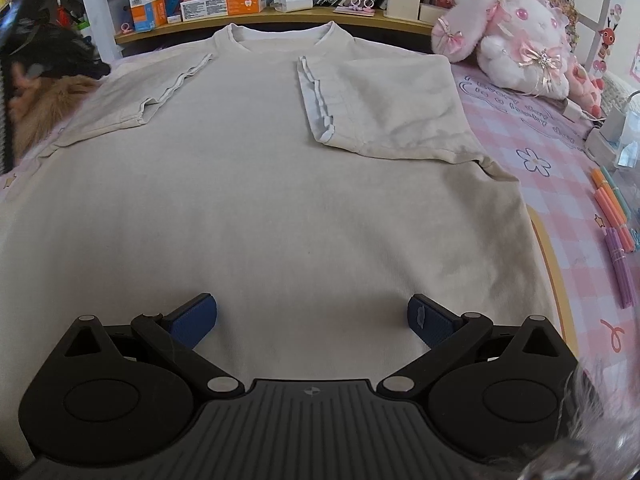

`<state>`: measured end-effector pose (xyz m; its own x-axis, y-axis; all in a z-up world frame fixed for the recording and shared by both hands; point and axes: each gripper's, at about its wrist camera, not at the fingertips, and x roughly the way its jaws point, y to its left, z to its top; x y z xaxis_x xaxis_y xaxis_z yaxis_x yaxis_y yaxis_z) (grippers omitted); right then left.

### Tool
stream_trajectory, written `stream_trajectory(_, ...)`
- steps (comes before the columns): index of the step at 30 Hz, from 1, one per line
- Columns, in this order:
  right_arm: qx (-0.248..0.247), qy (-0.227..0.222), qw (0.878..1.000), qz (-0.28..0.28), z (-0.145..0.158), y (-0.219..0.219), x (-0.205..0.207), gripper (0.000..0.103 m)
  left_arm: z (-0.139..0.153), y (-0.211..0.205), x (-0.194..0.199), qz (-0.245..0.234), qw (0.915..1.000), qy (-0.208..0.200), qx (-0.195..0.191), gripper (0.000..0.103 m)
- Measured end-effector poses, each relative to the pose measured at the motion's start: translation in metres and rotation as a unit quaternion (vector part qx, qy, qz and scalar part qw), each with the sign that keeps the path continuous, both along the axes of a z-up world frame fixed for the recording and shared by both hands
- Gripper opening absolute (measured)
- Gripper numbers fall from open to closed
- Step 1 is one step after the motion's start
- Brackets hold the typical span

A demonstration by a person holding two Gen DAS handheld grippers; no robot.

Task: Fold clothes
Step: 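Pinch the folded sleeve edge with the left gripper and press it flat, then move both open grippers back to the shirt hem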

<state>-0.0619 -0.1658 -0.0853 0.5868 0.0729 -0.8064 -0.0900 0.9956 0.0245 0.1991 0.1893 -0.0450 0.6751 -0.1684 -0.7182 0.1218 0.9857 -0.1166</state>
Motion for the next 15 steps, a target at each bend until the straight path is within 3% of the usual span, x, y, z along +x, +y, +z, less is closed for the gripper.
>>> stream_trajectory(8, 0.004, 0.005, 1.000, -0.014, 0.004, 0.002, -0.010, 0.103, 0.010, -0.031, -0.131, -0.065, 0.9977, -0.012, 0.011, 0.049)
stream_trajectory(9, 0.005, 0.005, 1.000, -0.016, 0.004, 0.002, -0.012, 0.103, 0.009, -0.035, -0.148, -0.071, 0.9972, -0.015, 0.019, 0.053)
stream_trajectory(11, 0.003, 0.003, 1.000, -0.023, 0.006, 0.003, -0.020, 0.103, 0.007, -0.041, -0.175, -0.071, 0.9956, -0.030, 0.053, 0.073)
stream_trajectory(13, 0.000, 0.000, 1.000, -0.031, 0.008, 0.005, -0.030, 0.103, 0.003, -0.046, -0.198, -0.054, 0.9926, -0.051, 0.095, 0.079)
stream_trajectory(15, -0.002, -0.005, 0.999, -0.039, 0.010, 0.006, -0.041, 0.103, 0.001, -0.047, -0.214, -0.038, 0.9919, -0.057, 0.107, 0.080)
